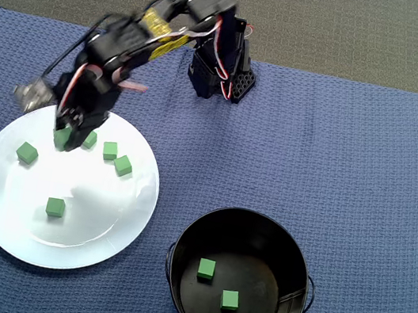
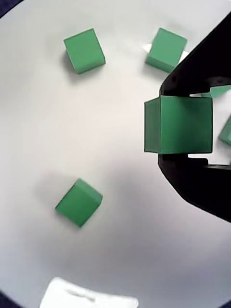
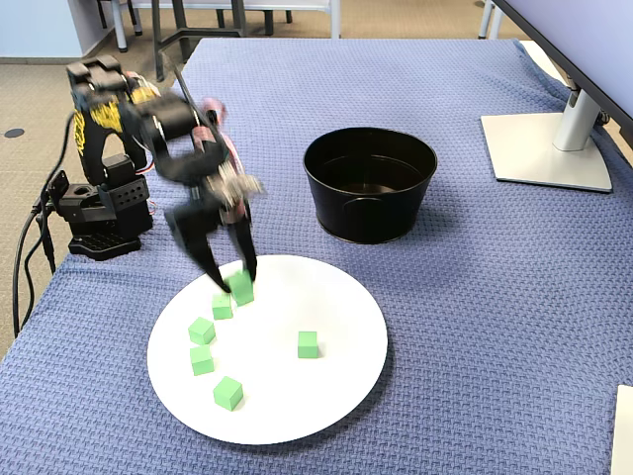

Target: Pick up the green cubes from the white plate and place them in the black recipient

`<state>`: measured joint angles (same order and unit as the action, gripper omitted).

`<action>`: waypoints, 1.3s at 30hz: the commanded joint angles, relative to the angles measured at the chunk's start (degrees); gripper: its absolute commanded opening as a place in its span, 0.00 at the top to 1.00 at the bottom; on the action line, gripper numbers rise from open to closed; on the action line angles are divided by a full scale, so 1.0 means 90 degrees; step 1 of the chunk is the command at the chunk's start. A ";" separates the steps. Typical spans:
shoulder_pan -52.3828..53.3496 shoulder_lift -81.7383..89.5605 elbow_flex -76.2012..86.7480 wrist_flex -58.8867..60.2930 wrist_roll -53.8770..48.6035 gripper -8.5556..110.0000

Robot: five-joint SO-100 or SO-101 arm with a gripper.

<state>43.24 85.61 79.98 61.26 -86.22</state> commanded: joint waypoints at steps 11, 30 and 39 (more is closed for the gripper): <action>-0.2686 0.1406 -0.0840 0.1006 0.6309 0.93; -0.6191 -0.3232 -0.6689 0.2559 0.8154 0.93; -0.6191 -0.2832 -0.6152 0.2480 0.7627 0.56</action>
<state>-13.18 53.44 21.71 85.17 -13.97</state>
